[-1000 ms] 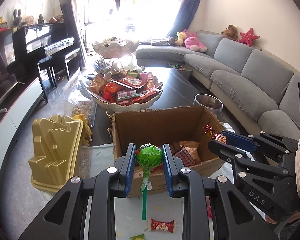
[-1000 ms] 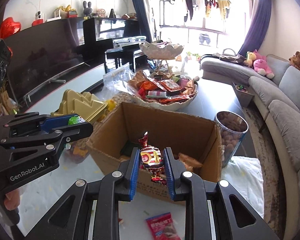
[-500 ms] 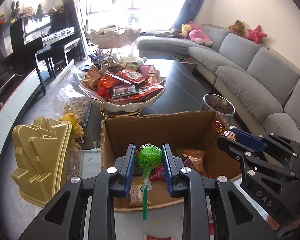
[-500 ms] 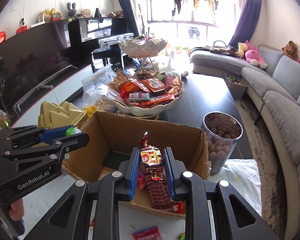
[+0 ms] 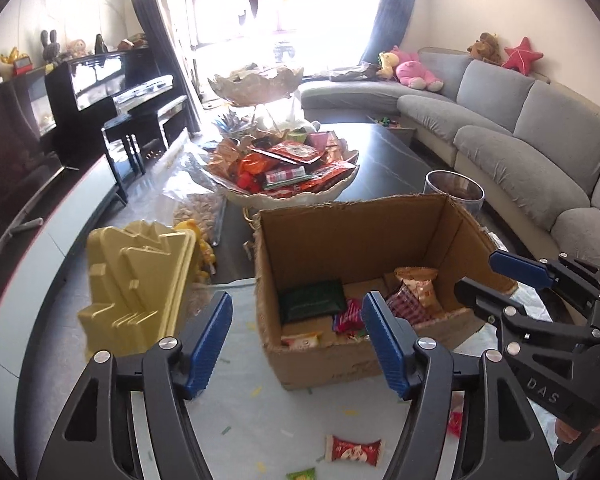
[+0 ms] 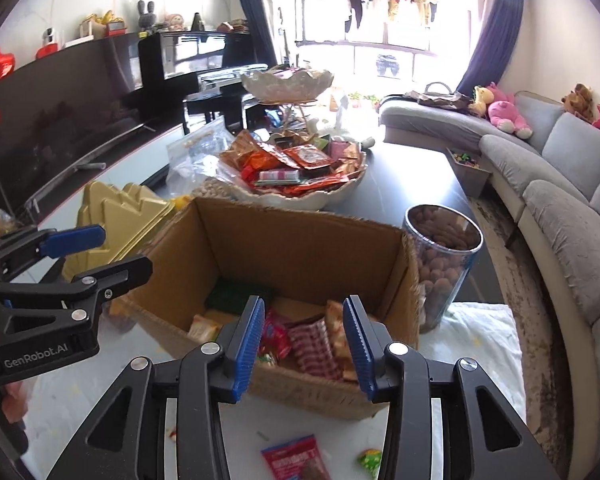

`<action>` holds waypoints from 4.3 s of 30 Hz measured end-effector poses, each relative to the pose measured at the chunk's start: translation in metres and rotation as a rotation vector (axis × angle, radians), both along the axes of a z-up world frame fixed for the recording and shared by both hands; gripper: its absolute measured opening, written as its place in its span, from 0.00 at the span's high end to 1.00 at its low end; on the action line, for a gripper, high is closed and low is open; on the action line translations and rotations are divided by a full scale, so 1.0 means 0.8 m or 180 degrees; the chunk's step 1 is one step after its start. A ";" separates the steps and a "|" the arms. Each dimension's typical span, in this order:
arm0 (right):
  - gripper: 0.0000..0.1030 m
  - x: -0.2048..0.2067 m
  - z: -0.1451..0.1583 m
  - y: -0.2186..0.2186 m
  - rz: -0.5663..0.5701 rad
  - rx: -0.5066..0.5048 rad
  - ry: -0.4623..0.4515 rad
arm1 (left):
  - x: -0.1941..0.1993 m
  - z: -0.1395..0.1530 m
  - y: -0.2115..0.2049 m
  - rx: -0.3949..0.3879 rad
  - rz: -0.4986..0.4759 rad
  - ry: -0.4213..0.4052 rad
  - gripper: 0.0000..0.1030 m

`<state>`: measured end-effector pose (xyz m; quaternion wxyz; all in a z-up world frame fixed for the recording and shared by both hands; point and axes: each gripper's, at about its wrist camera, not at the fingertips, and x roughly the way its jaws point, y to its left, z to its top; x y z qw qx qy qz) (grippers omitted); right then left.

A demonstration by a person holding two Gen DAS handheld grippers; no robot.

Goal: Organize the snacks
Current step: 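Move both tools back from the box toward the two remaining candies, then grasp the yellow-green candy pack with the left gripper while the right gripper grasps the red candy, then carry both candies over the box and open both grippers to release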

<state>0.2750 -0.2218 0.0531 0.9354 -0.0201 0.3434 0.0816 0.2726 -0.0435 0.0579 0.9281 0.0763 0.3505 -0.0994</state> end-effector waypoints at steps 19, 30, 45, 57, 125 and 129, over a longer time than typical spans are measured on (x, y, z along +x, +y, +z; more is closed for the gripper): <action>0.46 -0.090 -0.045 0.055 0.0593 -0.0036 0.0107 | -0.099 -0.068 0.040 0.0065 0.0119 0.0373 0.25; 0.46 -0.107 -0.099 0.067 0.0821 -0.0194 0.0417 | -0.128 -0.119 0.049 0.0076 0.0145 0.0565 0.25; 0.46 -0.104 -0.144 0.092 0.1155 -0.0449 0.0673 | -0.115 -0.186 0.055 -0.0097 0.0148 0.0892 0.40; 0.46 -0.078 -0.160 0.107 0.1198 -0.0444 0.0828 | -0.094 -0.219 0.054 -0.0303 0.0277 0.1058 0.56; 0.77 -0.135 0.012 0.033 0.0430 0.0038 -0.0205 | -0.116 -0.003 0.013 -0.0672 -0.0064 -0.0034 0.78; 0.77 -0.123 0.024 0.028 0.0390 0.0023 -0.0253 | -0.102 0.008 0.006 -0.0684 -0.0068 -0.0051 0.78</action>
